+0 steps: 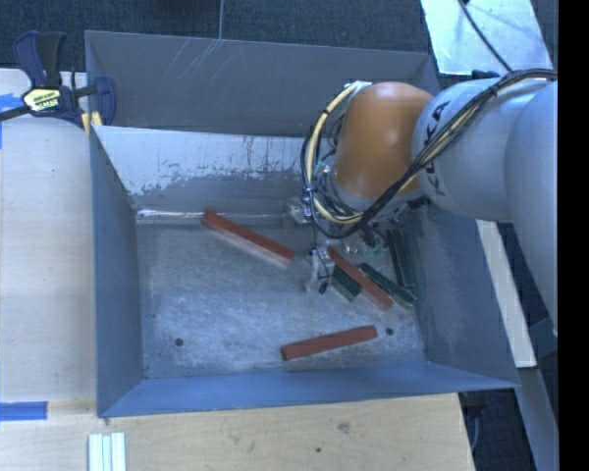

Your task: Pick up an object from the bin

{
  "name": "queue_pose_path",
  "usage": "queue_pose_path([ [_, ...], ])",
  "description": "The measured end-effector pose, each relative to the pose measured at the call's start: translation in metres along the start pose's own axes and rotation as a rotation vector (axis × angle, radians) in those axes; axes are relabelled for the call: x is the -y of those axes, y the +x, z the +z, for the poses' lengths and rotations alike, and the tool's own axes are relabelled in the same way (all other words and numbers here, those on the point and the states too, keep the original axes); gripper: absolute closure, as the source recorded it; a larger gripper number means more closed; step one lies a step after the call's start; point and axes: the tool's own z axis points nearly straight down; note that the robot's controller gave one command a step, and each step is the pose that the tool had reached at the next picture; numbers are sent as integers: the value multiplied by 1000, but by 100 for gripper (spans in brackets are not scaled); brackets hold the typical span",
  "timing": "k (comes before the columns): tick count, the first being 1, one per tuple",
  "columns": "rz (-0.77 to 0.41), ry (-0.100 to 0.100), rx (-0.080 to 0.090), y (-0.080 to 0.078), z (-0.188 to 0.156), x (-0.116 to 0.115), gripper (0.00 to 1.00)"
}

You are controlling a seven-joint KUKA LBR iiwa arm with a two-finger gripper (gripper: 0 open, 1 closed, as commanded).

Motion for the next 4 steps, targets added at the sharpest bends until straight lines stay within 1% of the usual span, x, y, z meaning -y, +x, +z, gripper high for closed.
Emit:
queue_pose_path([
  [1, 50, 2, 3, 3, 3, 51, 0],
  [2, 46, 1, -3, 52, 4, 106, 0],
  [3, 40, 0, 0, 49, 4, 103, 100],
  [4, -12, 5, 10, 56, -127, 118, 100],
])
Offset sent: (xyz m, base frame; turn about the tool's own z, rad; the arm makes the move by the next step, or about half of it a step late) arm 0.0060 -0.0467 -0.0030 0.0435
